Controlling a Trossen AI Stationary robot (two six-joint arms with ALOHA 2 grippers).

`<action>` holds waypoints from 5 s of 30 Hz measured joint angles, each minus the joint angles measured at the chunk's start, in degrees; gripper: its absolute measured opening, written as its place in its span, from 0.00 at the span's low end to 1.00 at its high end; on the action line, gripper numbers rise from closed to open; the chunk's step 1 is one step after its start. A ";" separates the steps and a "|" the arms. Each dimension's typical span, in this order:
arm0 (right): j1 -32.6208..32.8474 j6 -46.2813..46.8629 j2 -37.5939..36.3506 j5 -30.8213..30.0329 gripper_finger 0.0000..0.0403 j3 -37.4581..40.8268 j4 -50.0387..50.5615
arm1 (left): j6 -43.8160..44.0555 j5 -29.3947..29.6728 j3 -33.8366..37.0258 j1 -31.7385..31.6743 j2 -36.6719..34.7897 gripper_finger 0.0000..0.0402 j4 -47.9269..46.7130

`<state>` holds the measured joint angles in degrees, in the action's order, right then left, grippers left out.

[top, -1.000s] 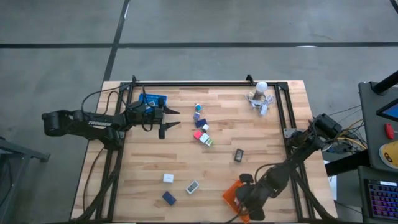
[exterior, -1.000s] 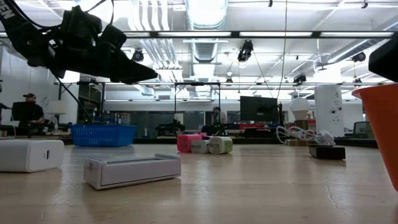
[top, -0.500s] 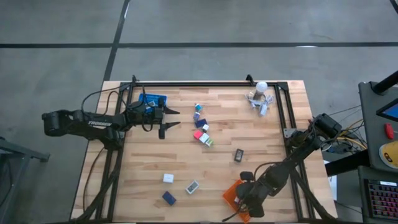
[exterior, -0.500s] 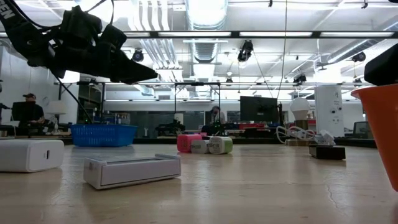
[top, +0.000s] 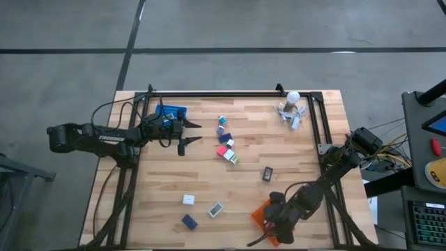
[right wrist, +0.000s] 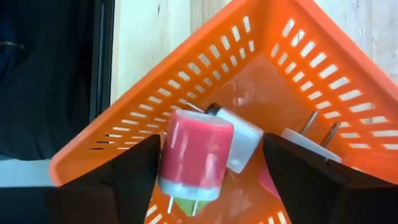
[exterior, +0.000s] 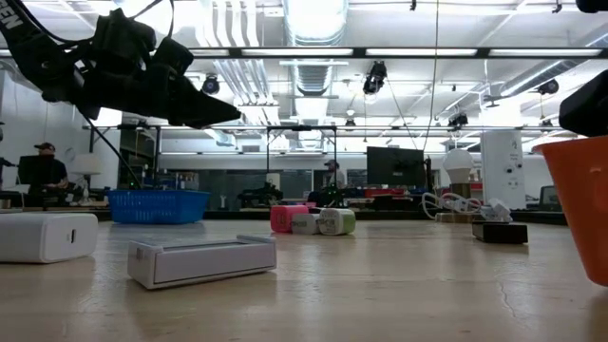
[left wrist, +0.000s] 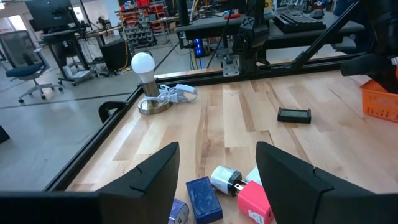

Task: Pick & Place Office items
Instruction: Put the pink and white charger adapter into the orange bin, then put the pink charger adapter into the orange bin

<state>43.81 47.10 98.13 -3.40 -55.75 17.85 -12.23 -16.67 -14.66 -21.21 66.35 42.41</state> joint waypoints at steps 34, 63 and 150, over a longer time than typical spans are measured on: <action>-0.86 -18.17 -0.24 -24.58 0.66 -14.97 23.52 | 0.00 0.01 0.00 0.00 0.00 0.54 0.02; -14.04 -39.31 -8.67 -28.54 0.66 1.28 3.29 | 13.59 20.04 -18.37 20.69 3.55 0.54 -34.61; -13.33 -38.30 -23.06 -31.19 0.59 18.06 -8.26 | 27.88 22.20 -51.65 16.55 45.16 0.36 -63.89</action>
<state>30.48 8.80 75.07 -34.59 -37.68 9.58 15.65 5.53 -66.30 -4.67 111.50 -21.47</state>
